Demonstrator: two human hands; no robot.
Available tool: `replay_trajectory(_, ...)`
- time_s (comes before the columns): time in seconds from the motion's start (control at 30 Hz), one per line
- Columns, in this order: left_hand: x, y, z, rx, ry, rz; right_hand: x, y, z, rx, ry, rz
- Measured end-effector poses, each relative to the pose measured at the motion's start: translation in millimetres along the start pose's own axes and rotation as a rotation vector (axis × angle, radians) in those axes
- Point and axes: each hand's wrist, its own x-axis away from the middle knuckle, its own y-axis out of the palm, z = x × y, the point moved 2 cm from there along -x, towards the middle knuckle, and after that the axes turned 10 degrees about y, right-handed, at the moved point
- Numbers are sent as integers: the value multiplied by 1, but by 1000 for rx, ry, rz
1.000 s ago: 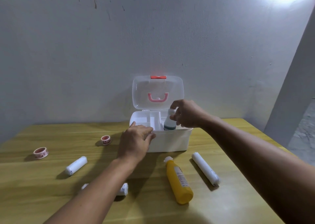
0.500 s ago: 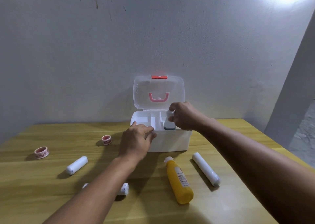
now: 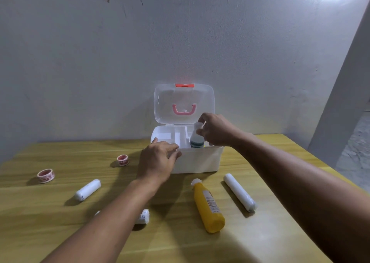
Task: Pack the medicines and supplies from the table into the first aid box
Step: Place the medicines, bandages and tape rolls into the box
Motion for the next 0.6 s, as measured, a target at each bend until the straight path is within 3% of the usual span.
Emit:
replay_trajectory(0.43,-2,-1,0,-4,-21,-31,6,-8,-6,312,-40,19)
replay_trajectory(0.6,-6,-7,3,4,-67,-90,0,4,-4,222,8,-51)
